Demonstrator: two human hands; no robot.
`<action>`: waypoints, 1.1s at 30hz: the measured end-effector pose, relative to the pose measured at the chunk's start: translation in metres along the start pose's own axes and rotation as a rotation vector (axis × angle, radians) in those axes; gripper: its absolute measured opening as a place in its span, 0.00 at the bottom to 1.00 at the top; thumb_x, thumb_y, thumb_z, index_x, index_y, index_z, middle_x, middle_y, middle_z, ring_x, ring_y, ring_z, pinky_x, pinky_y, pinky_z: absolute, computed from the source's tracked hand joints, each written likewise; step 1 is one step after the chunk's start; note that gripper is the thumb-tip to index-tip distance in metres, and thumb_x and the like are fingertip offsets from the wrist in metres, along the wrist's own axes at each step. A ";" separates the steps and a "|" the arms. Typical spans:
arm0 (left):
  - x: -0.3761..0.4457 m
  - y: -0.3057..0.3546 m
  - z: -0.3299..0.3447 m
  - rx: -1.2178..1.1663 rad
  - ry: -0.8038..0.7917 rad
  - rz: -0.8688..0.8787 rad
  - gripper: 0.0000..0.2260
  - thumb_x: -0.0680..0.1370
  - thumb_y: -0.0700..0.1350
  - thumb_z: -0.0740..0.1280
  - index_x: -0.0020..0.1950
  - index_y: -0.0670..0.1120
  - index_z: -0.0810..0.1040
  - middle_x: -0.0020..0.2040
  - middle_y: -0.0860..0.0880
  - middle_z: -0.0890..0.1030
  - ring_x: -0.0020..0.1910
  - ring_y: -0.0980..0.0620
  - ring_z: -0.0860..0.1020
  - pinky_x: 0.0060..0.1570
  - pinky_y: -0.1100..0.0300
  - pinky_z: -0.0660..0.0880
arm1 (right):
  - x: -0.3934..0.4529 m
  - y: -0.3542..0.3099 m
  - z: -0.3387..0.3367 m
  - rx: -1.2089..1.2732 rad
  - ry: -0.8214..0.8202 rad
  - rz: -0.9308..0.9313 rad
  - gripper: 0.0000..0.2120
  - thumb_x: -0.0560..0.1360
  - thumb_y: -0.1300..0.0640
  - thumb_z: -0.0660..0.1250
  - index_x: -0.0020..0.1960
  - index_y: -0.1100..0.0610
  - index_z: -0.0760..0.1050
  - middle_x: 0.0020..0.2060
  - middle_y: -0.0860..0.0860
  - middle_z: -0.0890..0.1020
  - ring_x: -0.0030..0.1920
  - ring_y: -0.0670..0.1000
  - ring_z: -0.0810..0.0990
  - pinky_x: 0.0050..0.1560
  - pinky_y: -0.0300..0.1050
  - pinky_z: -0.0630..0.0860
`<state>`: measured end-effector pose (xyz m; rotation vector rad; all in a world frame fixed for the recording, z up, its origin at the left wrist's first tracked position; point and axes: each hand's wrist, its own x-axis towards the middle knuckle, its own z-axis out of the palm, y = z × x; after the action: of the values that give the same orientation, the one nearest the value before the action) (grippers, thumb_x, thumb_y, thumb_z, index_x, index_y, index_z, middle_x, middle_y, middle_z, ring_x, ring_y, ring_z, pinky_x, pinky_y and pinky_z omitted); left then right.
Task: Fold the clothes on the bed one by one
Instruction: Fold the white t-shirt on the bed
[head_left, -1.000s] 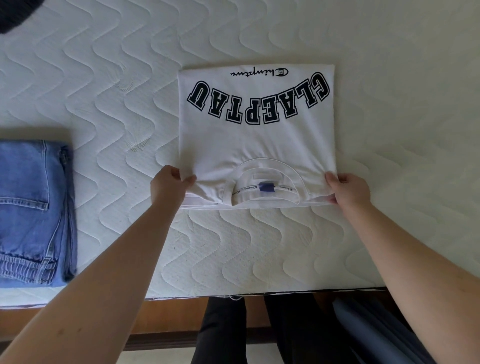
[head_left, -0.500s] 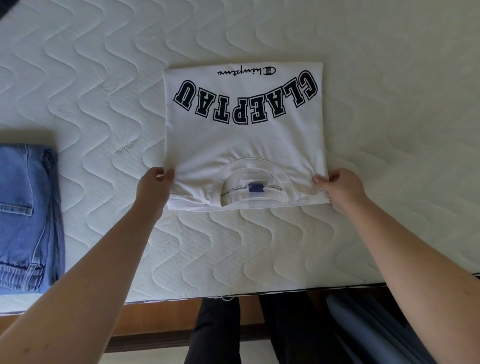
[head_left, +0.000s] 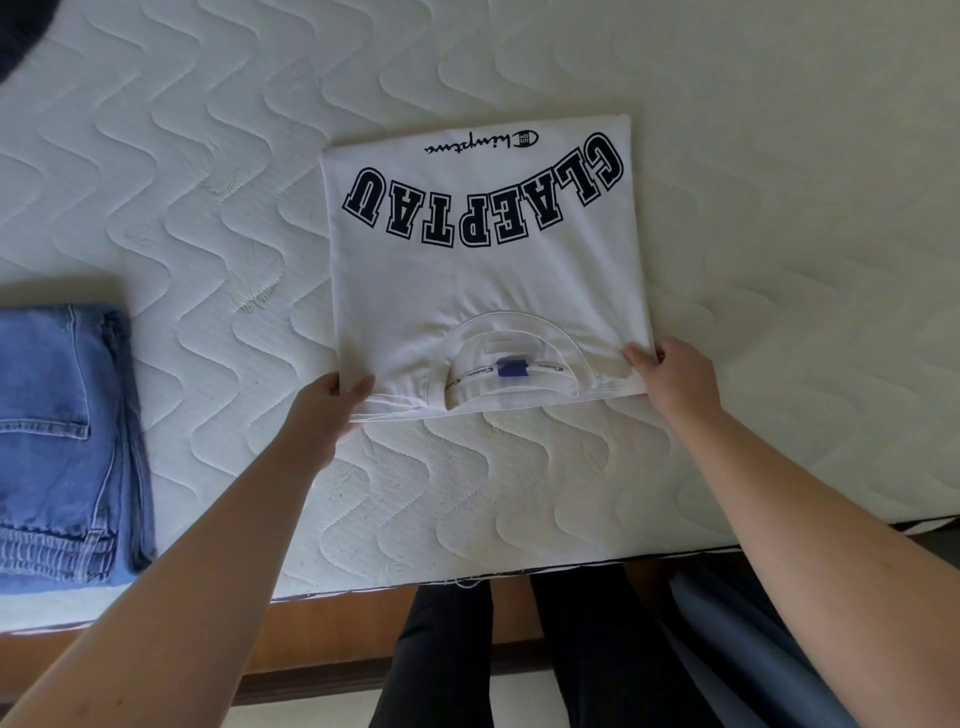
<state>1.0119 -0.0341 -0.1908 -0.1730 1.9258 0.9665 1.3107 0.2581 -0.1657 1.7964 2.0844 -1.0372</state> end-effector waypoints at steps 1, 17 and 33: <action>-0.003 -0.002 0.001 -0.051 -0.004 -0.008 0.08 0.75 0.49 0.74 0.50 0.48 0.81 0.50 0.48 0.84 0.52 0.49 0.83 0.47 0.60 0.79 | -0.002 0.001 0.001 0.009 0.007 0.002 0.16 0.79 0.46 0.63 0.40 0.57 0.71 0.34 0.51 0.74 0.39 0.56 0.74 0.39 0.46 0.64; -0.015 0.003 -0.024 0.056 0.113 0.167 0.05 0.76 0.50 0.72 0.46 0.49 0.80 0.46 0.44 0.82 0.47 0.46 0.82 0.48 0.54 0.81 | -0.076 0.024 0.045 0.186 0.019 0.203 0.12 0.77 0.50 0.68 0.52 0.59 0.77 0.46 0.55 0.81 0.47 0.56 0.78 0.43 0.43 0.66; 0.007 0.034 -0.080 0.411 0.135 0.172 0.24 0.75 0.48 0.71 0.70 0.45 0.71 0.61 0.43 0.80 0.57 0.42 0.79 0.57 0.49 0.77 | -0.166 -0.016 0.109 0.134 -0.039 0.332 0.19 0.72 0.43 0.71 0.52 0.55 0.71 0.45 0.51 0.77 0.43 0.54 0.75 0.42 0.47 0.70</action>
<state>0.9375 -0.0641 -0.1579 0.1727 2.2477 0.6594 1.3050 0.0597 -0.1456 2.0757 1.6513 -1.1263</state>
